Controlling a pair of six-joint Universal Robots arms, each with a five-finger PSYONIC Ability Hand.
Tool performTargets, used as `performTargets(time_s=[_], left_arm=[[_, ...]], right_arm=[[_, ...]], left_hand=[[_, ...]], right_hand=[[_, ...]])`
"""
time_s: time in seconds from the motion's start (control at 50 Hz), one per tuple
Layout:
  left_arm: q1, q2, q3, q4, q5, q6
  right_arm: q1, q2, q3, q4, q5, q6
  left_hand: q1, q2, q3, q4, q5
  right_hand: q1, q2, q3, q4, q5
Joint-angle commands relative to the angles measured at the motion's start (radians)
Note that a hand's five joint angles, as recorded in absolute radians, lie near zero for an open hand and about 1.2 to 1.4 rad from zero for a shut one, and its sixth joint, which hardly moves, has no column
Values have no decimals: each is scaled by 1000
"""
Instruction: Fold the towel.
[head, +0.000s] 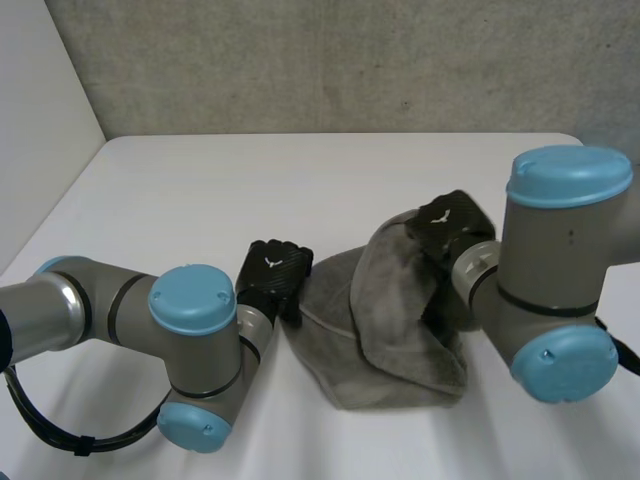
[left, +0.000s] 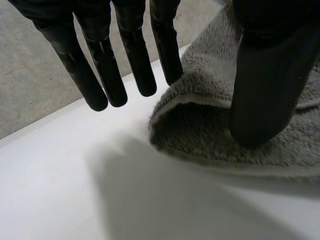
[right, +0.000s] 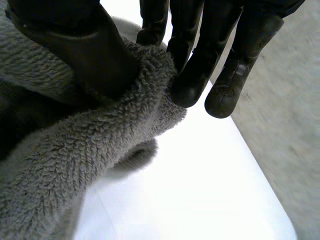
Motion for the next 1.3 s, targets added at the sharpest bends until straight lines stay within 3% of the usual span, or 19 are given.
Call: performTargets(time_s=[0.02,0.06,0.1,0.12,0.14,0.2,0.28,0.38,0.44,0.48,0.64,0.9,0.96,0.98,1.0,1.04,1.08,1.3], left_arm=[[0,2,0,0,12,2],[0,2,0,0,12,2],[0,2,0,0,12,2],[0,1,0,0,12,2],[0,1,0,0,12,2],[0,1,0,0,12,2],[-1,1,0,2,12,2],[-1,1,0,5,12,2],[-1,-1,0,12,12,2],[-1,-2,0,17,12,2],[-1,-5,-2,51,10,3],[-1,-22,-2,89,15,3],[-1,-25,-2,91,16,3],[-1,-30,-2,91,22,3],[-1,-33,-2,91,32,3],[-1,-34,-2,91,44,3],[-1,-34,-2,91,55,3],[-1,-39,1,92,70,5]], right_arm=[[-70,3,-16,-8,72,-82],[-84,6,-17,-9,76,-94],[-89,10,-24,-6,81,-102],[-89,10,-24,-6,81,-102],[-87,12,-22,-5,82,-102],[-77,12,-19,-5,82,-96],[-74,4,-7,-8,76,-93],[-43,-19,16,-17,55,-90],[-5,-45,45,-18,-4,-103],[21,-66,81,-14,-109,-119],[41,-106,165,-11,-244,-234],[74,-45,226,-15,-249,-395],[74,-37,217,-15,-249,-396],[74,-37,210,-17,-252,-387],[74,-37,210,-17,-252,-387],[74,-45,200,-23,-260,-367],[74,-49,196,-29,-260,-351],[61,-241,131,11,-263,-79]], left_hand=[[-151,-151,-153,-150,-326],[-166,-165,-167,-165,-341],[-184,-183,-185,-182,-359],[-184,-183,-185,-182,-359],[-184,-183,-185,-182,-359],[-184,-183,-185,-182,-359],[-184,-183,-185,-182,-359],[-186,-186,-188,-185,-362],[-186,-186,-188,-185,-362],[-189,-189,-191,-188,-364],[-319,-318,-320,-317,-494],[-336,-336,-338,-335,-511],[-330,-330,-332,-329,-505],[-327,-327,-329,-326,-503],[-322,-321,-323,-320,-497],[-319,-318,-320,-317,-494],[-310,-309,-311,-309,-485],[-295,-295,-297,-294,-470]], right_hand=[[85,101,76,61,64],[85,101,76,61,64],[-404,-388,-413,-428,-425],[-407,-391,-416,-431,-428],[-651,-635,-660,-675,-672],[-832,-816,-841,-856,-853],[-897,-882,-906,-921,-918],[-897,-882,-906,-921,-918],[-897,-882,-906,-921,-918],[-897,-882,-906,-921,-918],[-894,-879,-903,-918,-915],[-833,-817,-842,-856,-854],[-621,-606,-630,-645,-642],[-424,-408,-433,-447,-445],[-422,-406,-431,-445,-443],[-27,-11,-36,-51,-48],[84,100,75,60,63],[85,101,76,61,64]])
